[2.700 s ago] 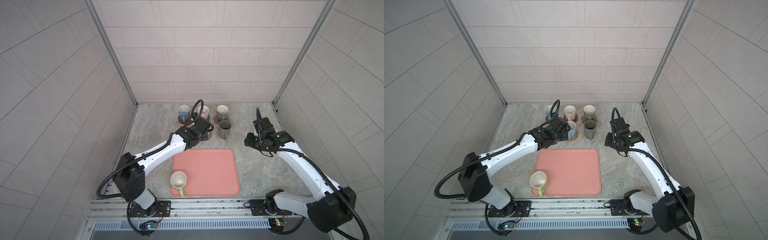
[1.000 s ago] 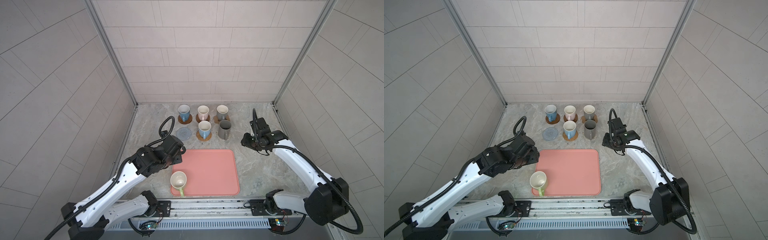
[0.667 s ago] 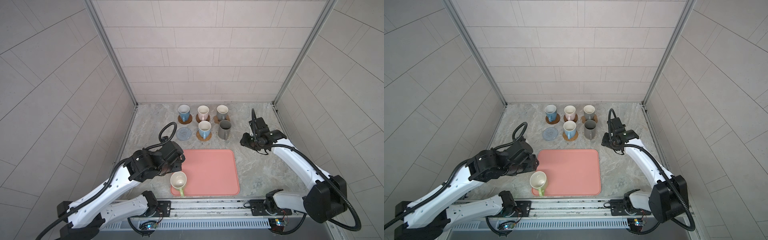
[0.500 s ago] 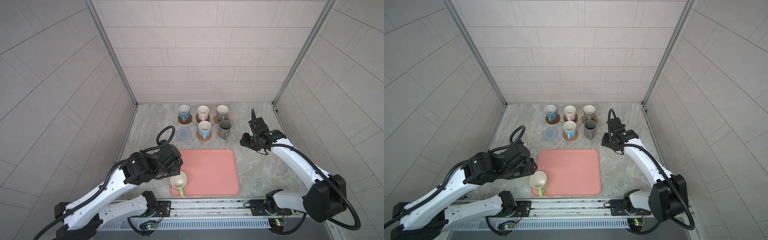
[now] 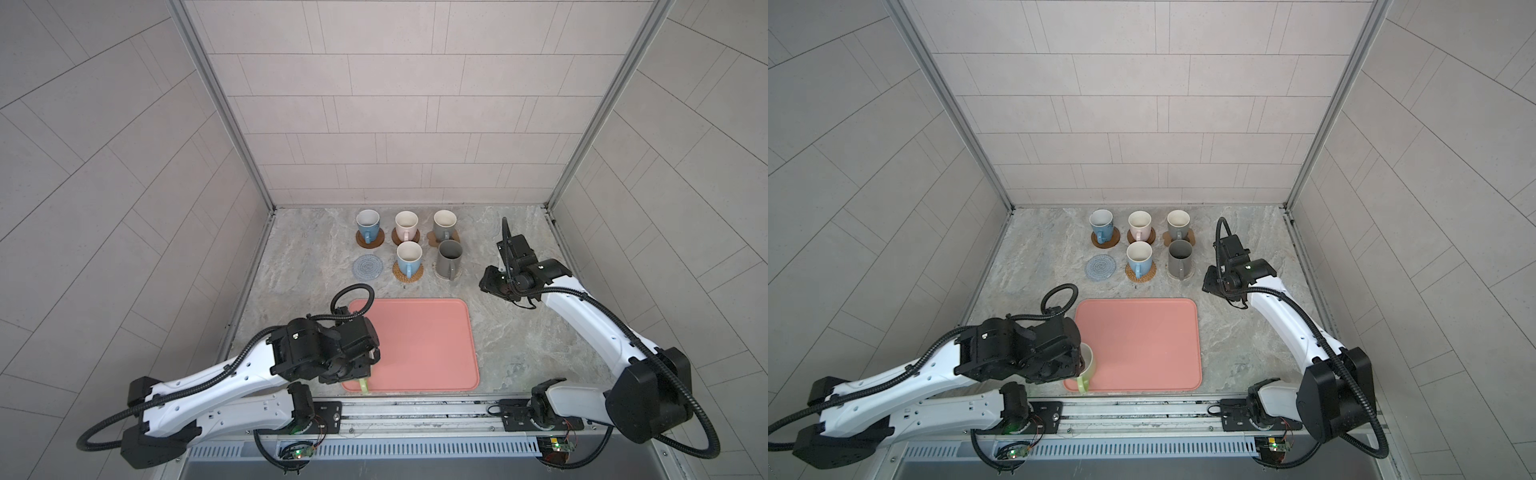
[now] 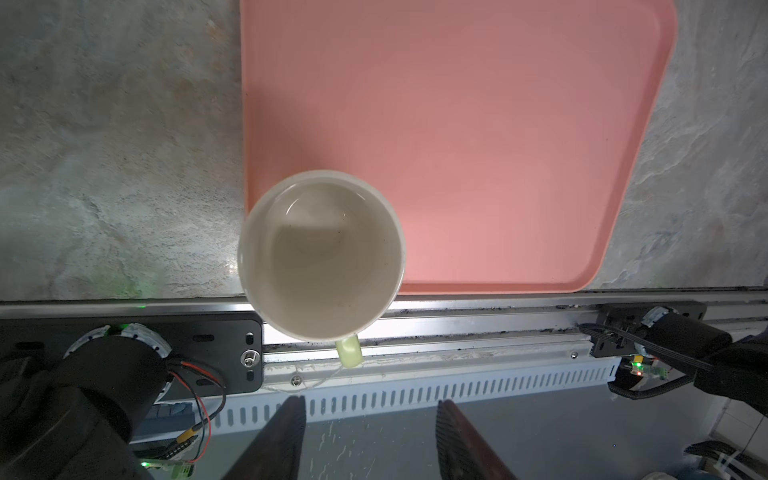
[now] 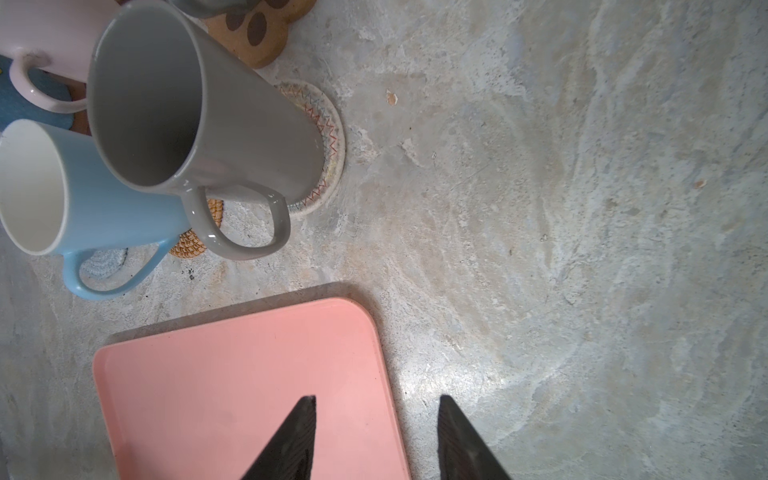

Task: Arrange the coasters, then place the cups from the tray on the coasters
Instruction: 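Lower left gripper and close it on the pale green mug's rim, then lift the pale green mug with left gripper off the tray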

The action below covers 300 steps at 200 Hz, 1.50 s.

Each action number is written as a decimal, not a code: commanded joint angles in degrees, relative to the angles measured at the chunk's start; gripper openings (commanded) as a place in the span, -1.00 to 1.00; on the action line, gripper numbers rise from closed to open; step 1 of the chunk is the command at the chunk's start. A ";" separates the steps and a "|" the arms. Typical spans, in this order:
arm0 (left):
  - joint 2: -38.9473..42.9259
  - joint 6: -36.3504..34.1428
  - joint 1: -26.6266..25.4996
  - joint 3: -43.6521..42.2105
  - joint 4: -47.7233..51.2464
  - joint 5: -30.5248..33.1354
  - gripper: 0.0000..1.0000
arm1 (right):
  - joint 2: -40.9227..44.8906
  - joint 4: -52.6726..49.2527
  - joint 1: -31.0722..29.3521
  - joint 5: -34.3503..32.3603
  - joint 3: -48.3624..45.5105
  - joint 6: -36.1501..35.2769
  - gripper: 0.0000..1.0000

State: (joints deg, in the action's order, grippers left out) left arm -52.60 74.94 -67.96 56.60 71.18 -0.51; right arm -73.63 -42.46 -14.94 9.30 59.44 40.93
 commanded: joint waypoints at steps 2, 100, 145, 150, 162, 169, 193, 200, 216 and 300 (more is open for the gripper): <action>-0.48 3.63 -1.33 -1.72 -0.81 0.19 0.17 | -0.30 -0.71 0.02 -0.21 0.83 -0.41 0.00; -3.17 5.35 -3.53 -8.50 -7.00 -1.73 0.17 | -0.58 -0.71 0.04 -0.43 0.44 -0.32 0.00; -4.02 4.79 -4.15 -10.81 -7.19 -1.04 0.12 | -0.65 -0.70 0.06 -0.78 0.37 -0.23 -0.01; -4.09 4.50 -4.18 -11.05 -7.19 -0.62 0.11 | -0.68 -0.70 0.07 -0.79 0.38 -0.23 0.00; -4.48 4.17 -4.17 -11.41 -6.77 0.28 0.09 | -0.77 -0.87 0.07 -0.80 0.39 -0.23 -0.01; -4.57 4.08 -4.18 -11.84 -6.94 0.39 0.07 | -0.80 -0.79 0.08 -0.80 0.33 -0.14 0.00; -4.37 4.07 -4.18 -13.54 -8.64 0.74 -0.01 | -0.62 -0.94 0.07 -0.89 0.26 -0.06 0.00; -4.44 4.16 -4.11 -13.83 -9.19 1.04 -0.05 | -0.62 -0.92 0.04 -0.94 0.25 0.02 0.00; -4.72 3.86 -4.13 -14.06 -9.87 1.47 -0.12 | -0.41 -1.04 0.02 -1.04 0.24 0.12 0.00; -5.14 -0.71 -2.28 -13.44 -8.64 7.74 -0.23 | 0.54 -0.71 0.00 -1.41 -0.85 1.02 0.00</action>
State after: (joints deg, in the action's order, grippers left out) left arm -58.02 76.23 -71.46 43.20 61.54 3.16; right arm -74.30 -42.65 -14.94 8.95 59.42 41.04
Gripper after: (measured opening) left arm 0.389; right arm 0.498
